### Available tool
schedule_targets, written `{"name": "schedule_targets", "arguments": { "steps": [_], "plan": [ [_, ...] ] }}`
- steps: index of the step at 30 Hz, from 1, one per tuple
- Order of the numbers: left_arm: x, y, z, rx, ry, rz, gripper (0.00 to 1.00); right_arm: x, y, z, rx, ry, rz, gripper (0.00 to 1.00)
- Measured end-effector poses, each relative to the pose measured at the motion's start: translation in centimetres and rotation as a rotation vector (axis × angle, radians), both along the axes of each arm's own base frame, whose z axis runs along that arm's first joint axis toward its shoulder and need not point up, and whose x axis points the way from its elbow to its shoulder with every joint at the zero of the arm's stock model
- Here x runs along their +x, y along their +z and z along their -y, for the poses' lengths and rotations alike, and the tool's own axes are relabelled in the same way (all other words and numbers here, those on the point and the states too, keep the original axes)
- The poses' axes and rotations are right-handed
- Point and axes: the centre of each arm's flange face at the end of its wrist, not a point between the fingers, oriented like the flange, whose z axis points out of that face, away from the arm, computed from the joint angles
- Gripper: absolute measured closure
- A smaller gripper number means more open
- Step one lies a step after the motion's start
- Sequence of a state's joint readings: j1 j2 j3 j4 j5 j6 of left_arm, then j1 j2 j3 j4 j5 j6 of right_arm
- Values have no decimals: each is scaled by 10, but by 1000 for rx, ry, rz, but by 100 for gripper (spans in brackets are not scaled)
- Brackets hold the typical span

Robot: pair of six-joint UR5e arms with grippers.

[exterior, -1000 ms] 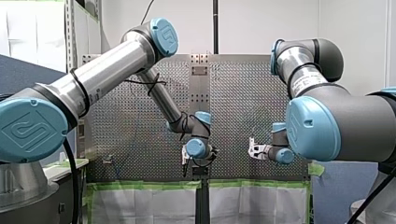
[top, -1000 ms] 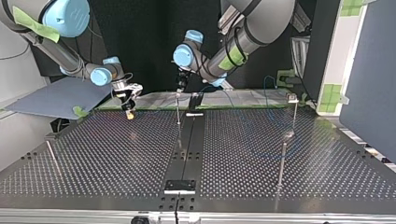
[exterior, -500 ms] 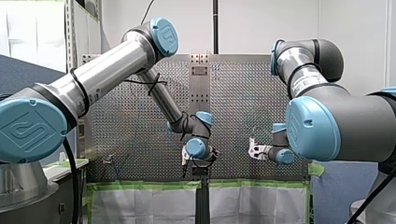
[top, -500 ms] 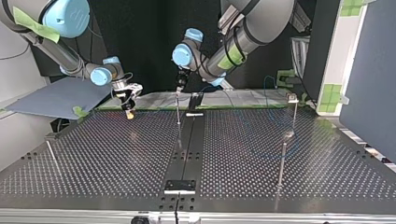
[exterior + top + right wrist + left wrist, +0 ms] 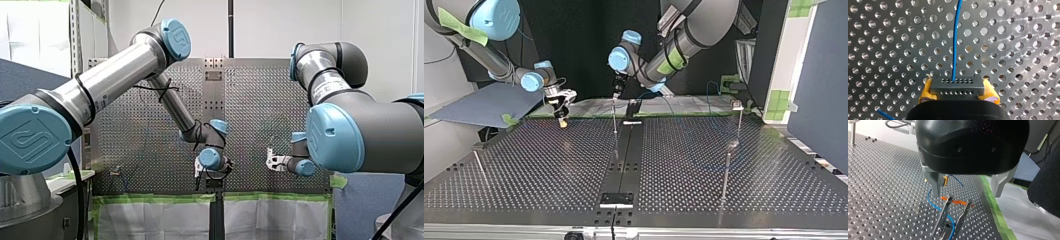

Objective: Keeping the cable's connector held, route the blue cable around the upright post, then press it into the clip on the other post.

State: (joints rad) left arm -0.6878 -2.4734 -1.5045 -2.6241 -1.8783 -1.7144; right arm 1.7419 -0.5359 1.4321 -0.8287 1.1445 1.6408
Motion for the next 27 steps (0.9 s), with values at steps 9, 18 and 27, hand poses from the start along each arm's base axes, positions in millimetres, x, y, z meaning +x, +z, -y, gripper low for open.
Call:
{"name": "schedule_targets", "arguments": {
  "steps": [9, 18, 27],
  "plan": [
    [-13, 5, -8, 55, 19, -9, 2, 0, -1, 0, 4, 0, -1, 100],
    [-30, 34, -14, -17, 66, 40, 2, 0, -2, -1, 6, 0, -2, 100],
    [-43, 62, -27, -134, 88, 59, 2, -1, -3, -1, 5, -1, -1, 100]
  ]
}}
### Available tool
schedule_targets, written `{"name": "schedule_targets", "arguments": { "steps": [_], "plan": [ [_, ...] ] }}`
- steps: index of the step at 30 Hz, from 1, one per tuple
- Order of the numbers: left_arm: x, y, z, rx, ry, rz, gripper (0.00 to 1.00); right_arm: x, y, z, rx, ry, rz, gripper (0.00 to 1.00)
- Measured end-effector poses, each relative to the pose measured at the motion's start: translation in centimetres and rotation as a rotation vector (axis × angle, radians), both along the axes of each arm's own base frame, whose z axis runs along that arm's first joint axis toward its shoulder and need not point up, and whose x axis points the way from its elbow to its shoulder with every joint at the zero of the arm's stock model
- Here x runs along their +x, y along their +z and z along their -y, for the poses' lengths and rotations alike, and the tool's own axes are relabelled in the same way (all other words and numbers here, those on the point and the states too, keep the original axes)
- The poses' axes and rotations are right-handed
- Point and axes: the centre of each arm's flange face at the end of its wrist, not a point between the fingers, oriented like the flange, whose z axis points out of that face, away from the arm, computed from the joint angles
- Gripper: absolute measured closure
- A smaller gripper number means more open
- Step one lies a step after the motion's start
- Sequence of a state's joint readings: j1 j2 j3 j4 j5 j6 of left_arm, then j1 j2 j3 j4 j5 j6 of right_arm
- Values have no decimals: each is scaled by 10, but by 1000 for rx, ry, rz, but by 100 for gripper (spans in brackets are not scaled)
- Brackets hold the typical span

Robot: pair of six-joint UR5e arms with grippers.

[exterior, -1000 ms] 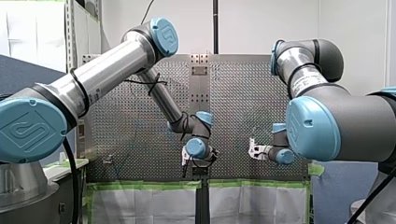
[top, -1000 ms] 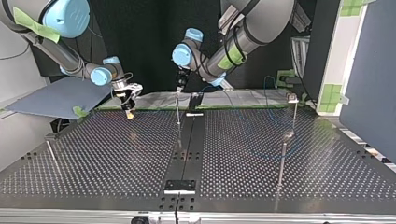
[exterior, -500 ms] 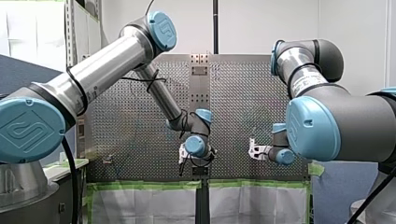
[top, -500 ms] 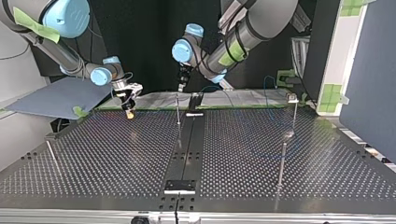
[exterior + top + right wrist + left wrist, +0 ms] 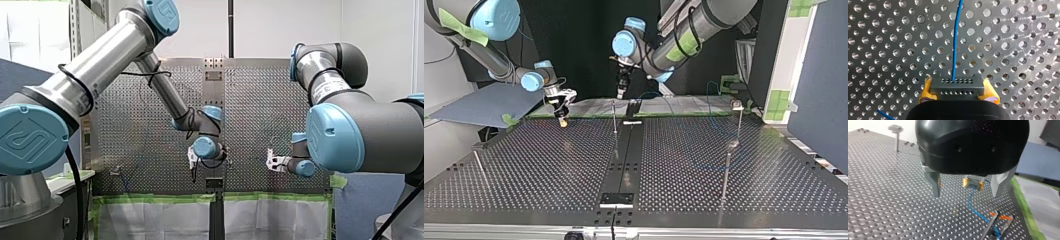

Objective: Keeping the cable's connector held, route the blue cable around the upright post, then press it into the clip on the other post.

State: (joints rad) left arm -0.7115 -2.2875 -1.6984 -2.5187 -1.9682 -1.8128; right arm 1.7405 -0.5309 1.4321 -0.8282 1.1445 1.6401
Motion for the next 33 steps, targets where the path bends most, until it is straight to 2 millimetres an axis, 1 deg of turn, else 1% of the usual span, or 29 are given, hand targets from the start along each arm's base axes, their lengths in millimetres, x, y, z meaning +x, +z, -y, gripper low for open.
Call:
{"name": "schedule_targets", "arguments": {
  "steps": [5, 14, 19, 33],
  "plan": [
    [-10, 12, -10, -39, 13, -9, 2, -1, -1, 0, 1, -1, 0, 100],
    [-25, 41, -27, -81, 18, 49, 2, -1, -3, 0, 3, -1, 0, 100],
    [-36, 51, -35, -93, 17, 61, 2, 0, -3, -1, 3, 1, 0, 100],
    [-71, 79, -68, -100, 22, 79, 2, 0, -6, -2, 7, 1, -1, 100]
  ]
}}
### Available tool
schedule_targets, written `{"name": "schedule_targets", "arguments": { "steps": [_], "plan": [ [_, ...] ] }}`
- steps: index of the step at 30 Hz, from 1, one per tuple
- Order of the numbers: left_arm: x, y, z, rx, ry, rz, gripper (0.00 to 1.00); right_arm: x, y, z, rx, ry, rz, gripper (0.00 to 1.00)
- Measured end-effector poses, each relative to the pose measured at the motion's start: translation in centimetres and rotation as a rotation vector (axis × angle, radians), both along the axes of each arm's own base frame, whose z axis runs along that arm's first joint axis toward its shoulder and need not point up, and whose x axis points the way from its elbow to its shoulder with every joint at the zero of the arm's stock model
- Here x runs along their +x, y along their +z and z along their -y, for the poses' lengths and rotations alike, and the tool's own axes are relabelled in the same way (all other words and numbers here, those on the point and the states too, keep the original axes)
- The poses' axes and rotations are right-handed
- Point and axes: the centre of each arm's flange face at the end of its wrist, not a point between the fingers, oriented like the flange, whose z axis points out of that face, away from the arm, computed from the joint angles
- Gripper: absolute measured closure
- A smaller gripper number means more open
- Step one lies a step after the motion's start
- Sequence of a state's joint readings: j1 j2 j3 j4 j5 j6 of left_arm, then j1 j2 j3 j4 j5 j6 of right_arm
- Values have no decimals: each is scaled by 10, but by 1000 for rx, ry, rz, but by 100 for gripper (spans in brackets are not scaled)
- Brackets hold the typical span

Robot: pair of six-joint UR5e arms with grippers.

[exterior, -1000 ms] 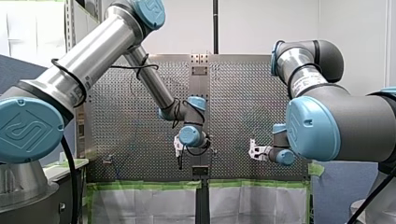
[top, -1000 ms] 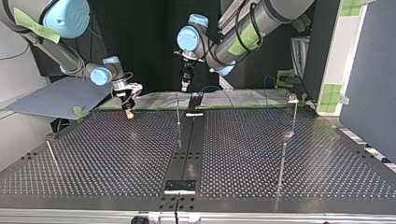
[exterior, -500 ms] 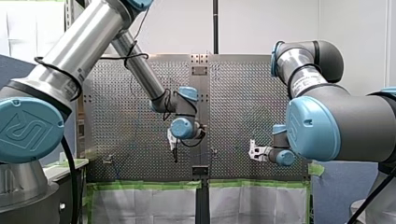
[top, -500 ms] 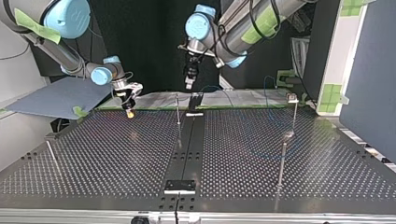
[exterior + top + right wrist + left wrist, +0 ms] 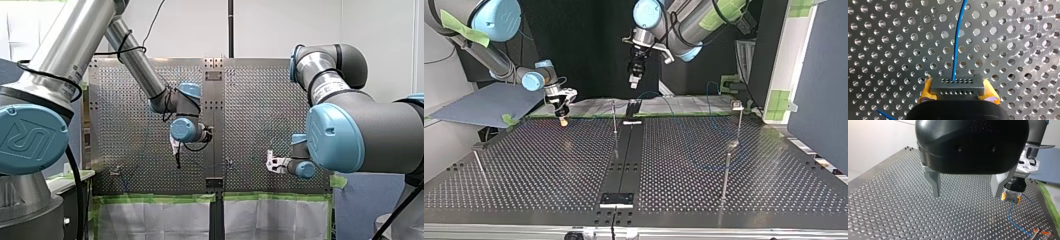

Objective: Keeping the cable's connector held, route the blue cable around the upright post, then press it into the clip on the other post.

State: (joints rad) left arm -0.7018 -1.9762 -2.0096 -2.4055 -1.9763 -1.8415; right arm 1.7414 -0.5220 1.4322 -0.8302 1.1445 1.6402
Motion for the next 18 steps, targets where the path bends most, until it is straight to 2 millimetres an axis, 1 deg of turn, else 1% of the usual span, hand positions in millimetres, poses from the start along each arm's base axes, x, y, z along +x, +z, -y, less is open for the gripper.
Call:
{"name": "schedule_targets", "arguments": {
  "steps": [18],
  "plan": [
    [-47, 26, -40, -41, 3, 32, 2, -2, -3, -1, 7, -1, -5, 100]
  ]
}}
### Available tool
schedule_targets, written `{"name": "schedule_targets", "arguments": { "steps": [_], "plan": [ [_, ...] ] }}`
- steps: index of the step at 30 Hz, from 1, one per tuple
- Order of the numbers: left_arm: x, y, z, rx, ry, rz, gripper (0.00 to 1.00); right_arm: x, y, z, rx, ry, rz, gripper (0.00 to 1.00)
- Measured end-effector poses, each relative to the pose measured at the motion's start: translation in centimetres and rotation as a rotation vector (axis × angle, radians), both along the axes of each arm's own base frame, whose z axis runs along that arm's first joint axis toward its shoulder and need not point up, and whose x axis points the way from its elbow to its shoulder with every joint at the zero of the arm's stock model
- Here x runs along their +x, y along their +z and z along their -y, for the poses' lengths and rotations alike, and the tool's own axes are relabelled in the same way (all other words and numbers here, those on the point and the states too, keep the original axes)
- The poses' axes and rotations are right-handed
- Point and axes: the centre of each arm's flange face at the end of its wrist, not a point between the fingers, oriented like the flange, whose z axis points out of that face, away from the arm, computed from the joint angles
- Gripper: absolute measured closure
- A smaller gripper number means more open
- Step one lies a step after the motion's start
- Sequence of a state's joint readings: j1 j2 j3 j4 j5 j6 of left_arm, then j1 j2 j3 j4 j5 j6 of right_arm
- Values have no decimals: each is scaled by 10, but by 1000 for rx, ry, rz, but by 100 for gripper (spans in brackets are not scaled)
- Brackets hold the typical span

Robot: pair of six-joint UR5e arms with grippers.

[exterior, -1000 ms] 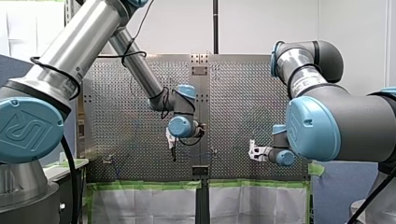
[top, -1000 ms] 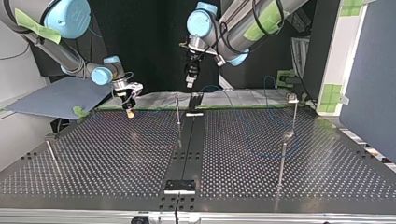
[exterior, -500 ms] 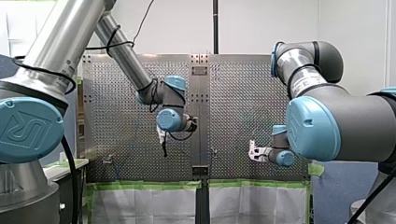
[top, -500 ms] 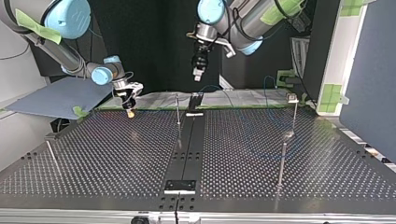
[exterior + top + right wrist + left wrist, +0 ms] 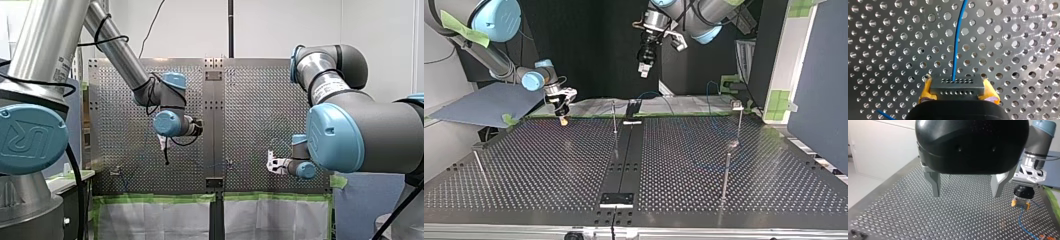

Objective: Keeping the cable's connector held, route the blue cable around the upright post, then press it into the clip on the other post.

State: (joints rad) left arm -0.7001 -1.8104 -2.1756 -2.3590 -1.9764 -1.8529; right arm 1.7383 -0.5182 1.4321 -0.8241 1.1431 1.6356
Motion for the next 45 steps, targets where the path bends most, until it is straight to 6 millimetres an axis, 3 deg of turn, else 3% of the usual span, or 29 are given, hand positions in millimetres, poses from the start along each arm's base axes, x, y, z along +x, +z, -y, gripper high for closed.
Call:
{"name": "schedule_targets", "arguments": {
  "steps": [9, 45],
  "plan": [
    [-17, 8, -14, -33, 1, 18, 2, -2, -2, 0, 4, -2, -5, 100],
    [-18, 8, -15, -34, 1, 19, 2, -2, -2, 0, 4, -2, -5, 100]
  ]
}}
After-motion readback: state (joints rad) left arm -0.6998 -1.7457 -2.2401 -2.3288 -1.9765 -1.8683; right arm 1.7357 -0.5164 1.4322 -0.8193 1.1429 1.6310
